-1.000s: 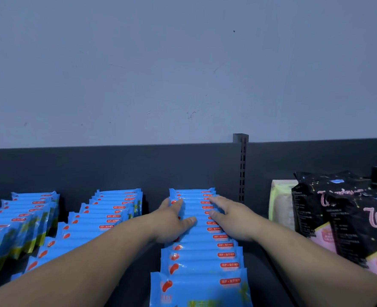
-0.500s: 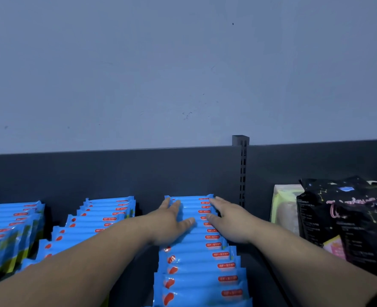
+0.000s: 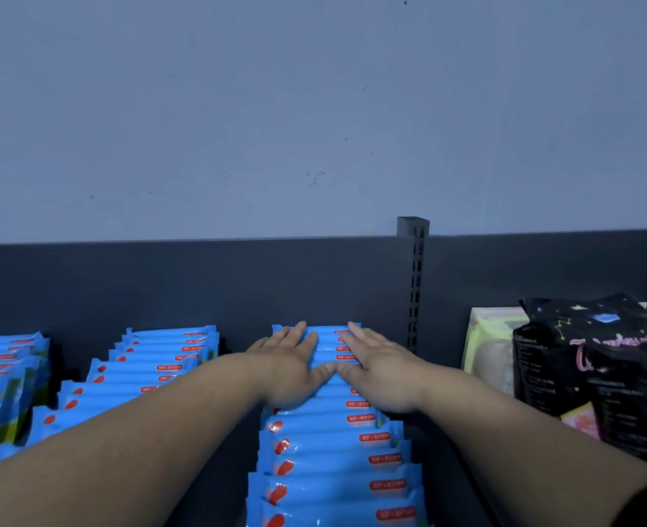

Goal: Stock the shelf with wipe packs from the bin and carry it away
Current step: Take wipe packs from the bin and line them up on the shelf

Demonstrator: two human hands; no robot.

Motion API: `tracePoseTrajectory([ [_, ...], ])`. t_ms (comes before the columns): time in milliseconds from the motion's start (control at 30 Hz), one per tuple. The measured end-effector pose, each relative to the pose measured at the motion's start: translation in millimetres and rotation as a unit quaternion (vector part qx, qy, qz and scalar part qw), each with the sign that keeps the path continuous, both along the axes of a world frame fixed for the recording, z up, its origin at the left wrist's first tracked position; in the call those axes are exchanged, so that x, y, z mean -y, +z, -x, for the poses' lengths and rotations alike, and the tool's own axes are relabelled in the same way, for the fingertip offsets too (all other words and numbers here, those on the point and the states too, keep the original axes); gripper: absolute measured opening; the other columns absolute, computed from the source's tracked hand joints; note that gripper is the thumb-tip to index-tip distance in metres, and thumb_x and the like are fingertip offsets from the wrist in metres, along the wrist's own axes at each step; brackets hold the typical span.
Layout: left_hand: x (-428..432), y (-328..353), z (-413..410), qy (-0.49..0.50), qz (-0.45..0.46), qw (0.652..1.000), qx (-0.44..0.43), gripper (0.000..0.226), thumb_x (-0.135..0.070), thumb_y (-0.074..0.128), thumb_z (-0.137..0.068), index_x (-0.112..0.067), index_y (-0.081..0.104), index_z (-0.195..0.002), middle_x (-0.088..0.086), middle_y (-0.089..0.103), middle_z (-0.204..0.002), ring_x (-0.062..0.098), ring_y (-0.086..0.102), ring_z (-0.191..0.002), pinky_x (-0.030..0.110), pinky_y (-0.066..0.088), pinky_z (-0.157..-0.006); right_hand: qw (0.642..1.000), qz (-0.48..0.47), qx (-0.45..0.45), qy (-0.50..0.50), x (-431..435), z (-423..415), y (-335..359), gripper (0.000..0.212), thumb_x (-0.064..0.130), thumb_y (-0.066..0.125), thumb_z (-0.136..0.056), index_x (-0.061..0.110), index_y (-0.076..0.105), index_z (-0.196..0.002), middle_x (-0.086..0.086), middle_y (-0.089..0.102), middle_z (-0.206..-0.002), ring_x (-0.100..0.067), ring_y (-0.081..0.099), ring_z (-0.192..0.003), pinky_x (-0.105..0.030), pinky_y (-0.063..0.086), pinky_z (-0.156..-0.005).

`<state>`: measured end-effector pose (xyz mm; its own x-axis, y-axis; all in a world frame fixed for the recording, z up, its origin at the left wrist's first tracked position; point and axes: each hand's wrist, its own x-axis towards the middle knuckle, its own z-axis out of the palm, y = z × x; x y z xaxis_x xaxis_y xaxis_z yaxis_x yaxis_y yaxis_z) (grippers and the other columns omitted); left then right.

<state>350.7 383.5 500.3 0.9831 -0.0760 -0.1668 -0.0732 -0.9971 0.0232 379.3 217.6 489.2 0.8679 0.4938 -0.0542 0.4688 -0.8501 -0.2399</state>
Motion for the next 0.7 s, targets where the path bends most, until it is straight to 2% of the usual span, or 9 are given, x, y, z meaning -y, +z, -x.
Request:
tracePoseTrajectory([
  [133,0,-7,-2,0.007,-0.018,1.000,-0.017,0.072,-0.062,0.009,-0.095,-0.023,-0.013,-0.151,-0.002,-0.020,-0.158,0.017,-0.016,-0.146,0.039,-0.004,-0.120,0.999,0.044,-0.009,-0.003,-2,-3,-3,0.065,0.053,0.018,-0.100,0.023,-0.004,-0.154,0.011,-0.018,-0.159,-0.008,-0.011,-0.147,-0.041,-0.004,-0.121],
  [400,2,-6,8,0.025,-0.005,1.000,-0.003,0.064,-0.055,0.009,-0.098,-0.024,-0.011,-0.152,-0.004,-0.017,-0.159,0.014,-0.015,-0.146,0.040,-0.007,-0.119,1.000,0.018,-0.018,-0.013,-2,2,-3,0.060,0.045,0.020,-0.102,0.024,-0.002,-0.154,0.012,-0.015,-0.159,-0.009,-0.008,-0.147,-0.042,-0.002,-0.121],
  [500,4,0,19,0.036,0.021,0.999,0.012,0.062,-0.052,0.010,-0.100,-0.024,-0.006,-0.152,-0.004,-0.015,-0.159,0.014,-0.014,-0.146,0.039,-0.006,-0.119,1.000,0.009,-0.008,-0.016,0,8,4,0.059,0.043,0.021,-0.103,0.022,0.001,-0.154,0.010,-0.010,-0.160,-0.009,-0.005,-0.148,-0.038,0.001,-0.121],
  [567,3,6,32,0.030,0.038,0.999,0.008,0.061,-0.051,0.012,-0.100,-0.022,-0.003,-0.153,-0.003,-0.015,-0.159,0.014,-0.013,-0.146,0.037,-0.004,-0.120,1.000,-0.018,-0.023,-0.007,6,15,9,0.057,0.041,0.023,-0.103,0.021,0.006,-0.154,0.008,-0.006,-0.161,-0.009,-0.001,-0.148,-0.031,0.004,-0.120],
  [633,3,7,46,0.014,0.031,0.999,-0.019,0.062,-0.050,0.013,-0.101,-0.020,-0.004,-0.153,-0.002,-0.014,-0.159,0.014,-0.013,-0.146,0.038,-0.002,-0.120,0.998,-0.032,-0.051,0.013,13,25,9,0.055,0.040,0.024,-0.104,0.022,0.010,-0.154,0.010,-0.004,-0.161,-0.009,0.003,-0.147,-0.026,0.008,-0.118],
  [700,2,3,57,0.006,0.005,0.999,-0.043,0.063,-0.050,0.014,-0.101,-0.019,-0.007,-0.152,-0.001,-0.014,-0.159,0.014,-0.013,-0.146,0.041,0.000,-0.120,0.998,-0.017,-0.061,0.025,15,35,5,0.055,0.040,0.024,-0.103,0.024,0.008,-0.154,0.013,-0.005,-0.160,-0.009,0.006,-0.147,-0.028,0.014,-0.118],
])
